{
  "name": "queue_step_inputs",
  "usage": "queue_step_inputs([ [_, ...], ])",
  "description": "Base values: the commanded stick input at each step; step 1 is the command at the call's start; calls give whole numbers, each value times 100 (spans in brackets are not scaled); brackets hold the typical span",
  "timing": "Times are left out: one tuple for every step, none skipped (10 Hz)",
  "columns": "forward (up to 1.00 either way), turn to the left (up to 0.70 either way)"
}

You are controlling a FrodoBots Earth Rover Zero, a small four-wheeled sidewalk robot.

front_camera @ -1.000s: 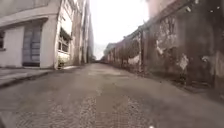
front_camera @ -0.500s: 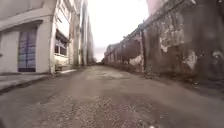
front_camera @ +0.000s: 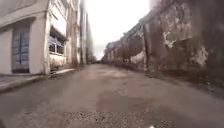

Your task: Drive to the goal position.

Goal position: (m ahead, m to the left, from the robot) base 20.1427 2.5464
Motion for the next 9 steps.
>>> queue_step_inputs([
  [70,0],
  [70,0],
  [70,0],
  [70,0],
  [70,0],
  [70,20],
  [70,24],
  [70,5],
  [70,0],
])
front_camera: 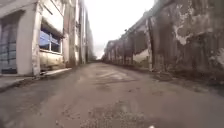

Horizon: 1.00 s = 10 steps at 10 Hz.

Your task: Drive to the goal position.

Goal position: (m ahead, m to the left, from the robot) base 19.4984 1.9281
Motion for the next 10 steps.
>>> queue_step_inputs([
  [70,0],
  [70,0],
  [70,0],
  [70,0],
  [70,0],
  [70,0],
  [70,0],
  [70,0],
  [70,0],
  [70,0],
])
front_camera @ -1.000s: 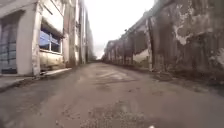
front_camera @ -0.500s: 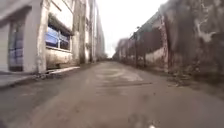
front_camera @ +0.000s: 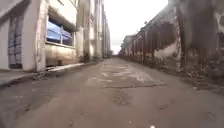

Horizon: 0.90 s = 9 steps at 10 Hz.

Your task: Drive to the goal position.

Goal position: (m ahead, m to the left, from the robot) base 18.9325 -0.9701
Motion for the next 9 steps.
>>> queue_step_inputs([
  [70,0],
  [70,-1],
  [70,-25],
  [70,-35],
  [70,-35],
  [70,0],
  [70,0],
  [70,0],
  [70,0],
])
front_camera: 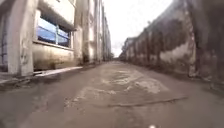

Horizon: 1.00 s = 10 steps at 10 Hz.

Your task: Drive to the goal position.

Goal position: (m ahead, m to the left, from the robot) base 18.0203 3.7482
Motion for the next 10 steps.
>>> queue_step_inputs([
  [70,0],
  [70,0],
  [70,0],
  [70,0],
  [70,0],
  [70,0],
  [70,0],
  [70,0],
  [70,0],
  [70,0],
])
